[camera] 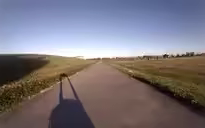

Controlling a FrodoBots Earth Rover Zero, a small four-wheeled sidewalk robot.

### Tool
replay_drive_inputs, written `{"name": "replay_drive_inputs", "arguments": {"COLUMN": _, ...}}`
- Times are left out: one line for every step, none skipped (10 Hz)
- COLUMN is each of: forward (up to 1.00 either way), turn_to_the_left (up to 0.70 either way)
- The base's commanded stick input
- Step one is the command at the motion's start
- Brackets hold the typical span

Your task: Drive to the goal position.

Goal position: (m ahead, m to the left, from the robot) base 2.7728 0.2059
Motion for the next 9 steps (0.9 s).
{"name": "replay_drive_inputs", "arguments": {"forward": 0.85, "turn_to_the_left": -0.05}}
{"name": "replay_drive_inputs", "arguments": {"forward": 0.85, "turn_to_the_left": -0.06}}
{"name": "replay_drive_inputs", "arguments": {"forward": 0.85, "turn_to_the_left": -0.03}}
{"name": "replay_drive_inputs", "arguments": {"forward": 0.85, "turn_to_the_left": -0.01}}
{"name": "replay_drive_inputs", "arguments": {"forward": 0.85, "turn_to_the_left": 0.00}}
{"name": "replay_drive_inputs", "arguments": {"forward": 0.85, "turn_to_the_left": 0.00}}
{"name": "replay_drive_inputs", "arguments": {"forward": 0.85, "turn_to_the_left": -0.01}}
{"name": "replay_drive_inputs", "arguments": {"forward": 0.85, "turn_to_the_left": -0.01}}
{"name": "replay_drive_inputs", "arguments": {"forward": 0.85, "turn_to_the_left": -0.02}}
